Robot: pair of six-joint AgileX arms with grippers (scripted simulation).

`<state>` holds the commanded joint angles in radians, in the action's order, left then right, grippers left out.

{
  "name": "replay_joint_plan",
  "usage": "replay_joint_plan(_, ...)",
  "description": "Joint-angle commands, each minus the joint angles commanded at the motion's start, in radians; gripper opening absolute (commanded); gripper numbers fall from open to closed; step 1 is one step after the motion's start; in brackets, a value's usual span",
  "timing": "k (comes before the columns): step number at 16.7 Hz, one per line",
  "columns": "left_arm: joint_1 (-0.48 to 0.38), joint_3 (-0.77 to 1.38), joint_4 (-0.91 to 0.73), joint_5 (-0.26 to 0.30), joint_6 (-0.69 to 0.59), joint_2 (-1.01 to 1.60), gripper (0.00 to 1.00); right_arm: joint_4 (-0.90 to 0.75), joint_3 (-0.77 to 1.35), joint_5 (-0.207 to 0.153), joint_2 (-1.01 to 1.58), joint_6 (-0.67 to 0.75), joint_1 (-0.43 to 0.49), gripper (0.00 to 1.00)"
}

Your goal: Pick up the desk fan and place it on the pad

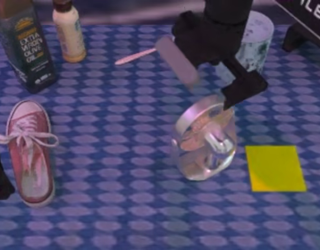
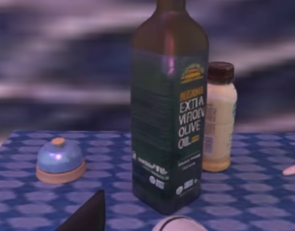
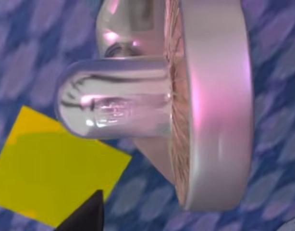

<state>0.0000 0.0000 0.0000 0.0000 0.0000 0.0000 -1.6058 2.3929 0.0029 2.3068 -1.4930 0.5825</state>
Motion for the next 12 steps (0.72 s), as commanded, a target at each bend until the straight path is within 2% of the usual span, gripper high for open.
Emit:
replay_joint_plan(8, 0.0, 0.0, 0.0, 0.0, 0.0, 0.0, 1.0, -0.038, 0.04, 0.001, 0.052, -0.036, 0.01, 1.0)
replay_joint_plan(12, 0.0, 0.0, 0.0, 0.0, 0.0, 0.0, 1.0, 0.055, -0.076, 0.001, 0.027, -0.036, 0.014, 1.0)
